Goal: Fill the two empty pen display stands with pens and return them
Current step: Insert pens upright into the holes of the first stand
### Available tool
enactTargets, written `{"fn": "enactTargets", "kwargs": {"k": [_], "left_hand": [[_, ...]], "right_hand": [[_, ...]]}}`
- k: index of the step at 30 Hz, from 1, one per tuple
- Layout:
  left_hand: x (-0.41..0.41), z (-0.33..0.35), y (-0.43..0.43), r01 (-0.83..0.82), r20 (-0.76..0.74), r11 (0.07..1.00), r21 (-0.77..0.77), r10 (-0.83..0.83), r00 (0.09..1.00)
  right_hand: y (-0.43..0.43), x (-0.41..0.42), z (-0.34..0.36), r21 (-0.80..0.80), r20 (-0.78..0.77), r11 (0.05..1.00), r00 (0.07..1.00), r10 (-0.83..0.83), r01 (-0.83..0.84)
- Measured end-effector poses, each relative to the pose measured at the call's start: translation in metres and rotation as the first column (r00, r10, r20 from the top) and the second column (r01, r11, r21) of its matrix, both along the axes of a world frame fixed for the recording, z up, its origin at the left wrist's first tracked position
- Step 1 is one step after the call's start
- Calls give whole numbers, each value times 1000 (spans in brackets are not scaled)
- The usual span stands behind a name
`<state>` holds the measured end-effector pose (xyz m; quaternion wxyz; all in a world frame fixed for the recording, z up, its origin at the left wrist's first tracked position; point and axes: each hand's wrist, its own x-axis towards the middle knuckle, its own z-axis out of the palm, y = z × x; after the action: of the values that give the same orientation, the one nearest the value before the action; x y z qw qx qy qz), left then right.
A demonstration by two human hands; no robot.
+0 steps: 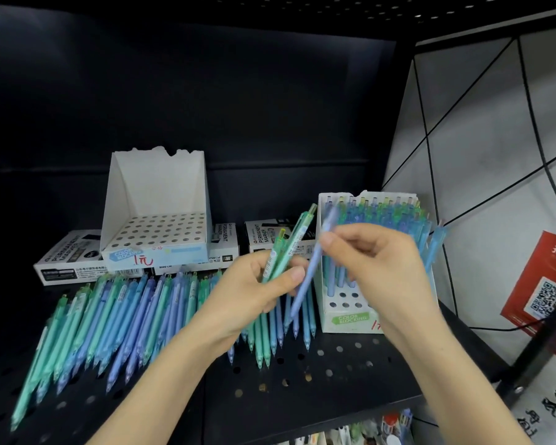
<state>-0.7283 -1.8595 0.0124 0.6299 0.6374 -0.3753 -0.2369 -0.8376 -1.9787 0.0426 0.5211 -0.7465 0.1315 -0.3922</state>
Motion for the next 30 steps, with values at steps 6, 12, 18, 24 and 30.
{"fn": "enactTargets", "kwargs": {"k": [6,12,18,24,30], "left_hand": [[12,-5,-2,-128,-120,991,26,131,984],[12,-5,-4,-135,-215,991,-21,127,968],[15,-6,-4,-170,-223,983,-67,151,963],[15,-7,-4,-183,-227,980,-78,162,960],[12,-7,-4,-150,-112,986,-67,142,983]], "right_hand": [[-38,-18,-3,-118,205,904,901,-383,411],[-42,-5,-25,-282,106,824,870,-482,491],[-36,5,-35,-409,-3,793,868,-496,452],[-34,10,-43,-483,-50,766,860,-508,424],[-25,6,-32,-504,136,678,824,-550,536]]}}
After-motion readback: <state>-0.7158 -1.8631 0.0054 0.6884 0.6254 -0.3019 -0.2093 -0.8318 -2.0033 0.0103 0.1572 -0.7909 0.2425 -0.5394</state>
